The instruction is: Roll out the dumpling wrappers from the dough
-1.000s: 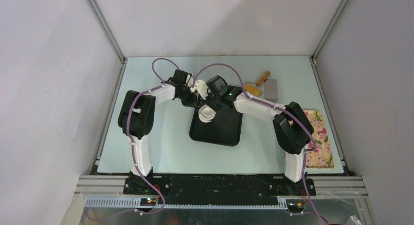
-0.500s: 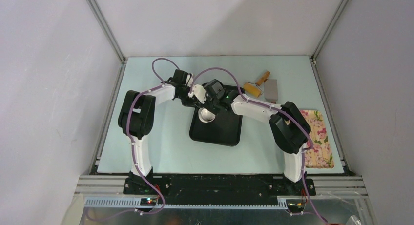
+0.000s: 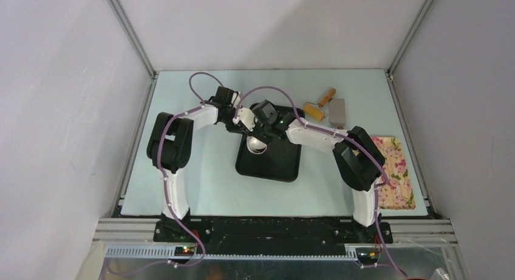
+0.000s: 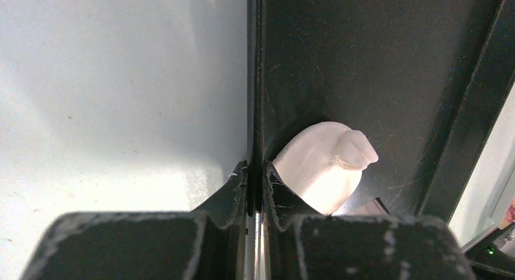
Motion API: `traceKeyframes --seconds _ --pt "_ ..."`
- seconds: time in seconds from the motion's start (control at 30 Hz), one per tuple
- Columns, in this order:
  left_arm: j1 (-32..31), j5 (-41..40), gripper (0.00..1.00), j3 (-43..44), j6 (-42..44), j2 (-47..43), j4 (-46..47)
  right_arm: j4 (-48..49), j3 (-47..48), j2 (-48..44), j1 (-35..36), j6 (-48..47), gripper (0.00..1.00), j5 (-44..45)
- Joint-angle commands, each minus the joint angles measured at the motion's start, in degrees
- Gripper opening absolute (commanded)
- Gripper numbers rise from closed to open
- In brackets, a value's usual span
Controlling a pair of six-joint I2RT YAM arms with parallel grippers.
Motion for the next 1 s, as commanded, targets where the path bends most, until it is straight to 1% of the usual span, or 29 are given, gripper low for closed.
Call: traceKeyframes --seconds 0.0,0.1,0.33,0.43,0.5,0.63,0.7,0.77,0.87,0.97 --pt "-0.7 -1.0 0.09 -1.1 -0.3 1.3 -0.3 -3.6 0.6 0.5 2.0 1.9 0.00 -6.7" --pt "-0.7 -1.2 0.09 -1.1 -0.3 1.3 -0.4 -7.3 2.6 0.9 2.2 3.5 0.00 -10.9" --pt "-0.6 -1.7 0.10 -1.2 -0.3 1.0 -0.3 -13.4 3.9 0.4 1.9 4.3 0.00 -16.9" --pt "-0.6 -1.5 0.10 -1.1 -0.3 1.3 -0.3 -14.8 5.3 0.3 -0.2 7.6 0.00 -23.1" --pt "-0.6 -1.4 0.10 -1.1 -0.4 1.3 -0.3 -15.5 6.7 -0.3 -1.5 8.9 0.00 -24.4" --pt "-0.6 -1.5 0.10 -1.3 -0.3 0.9 -0.4 -16.8 8.6 -2.8 -3.4 7.6 0.00 -21.5" --pt "-0.6 -1.6 0.10 -1.2 -0.3 0.7 -0.3 -19.8 10.4 -3.0 -4.1 6.5 0.00 -19.4" --pt "-0.5 -1.7 0.10 -1.3 -0.3 0.8 -0.3 -21.7 11.1 -3.0 -4.3 5.4 0.00 -14.4" --pt "-0.5 -1.6 0.10 -1.1 -0.4 1.2 -0.3 -17.9 7.7 -4.0 -3.9 3.0 0.00 -3.5" --pt "-0.5 -1.4 0.10 -0.9 -0.5 1.5 -0.3 -13.1 4.7 -4.7 -3.6 2.0 0.00 -0.3"
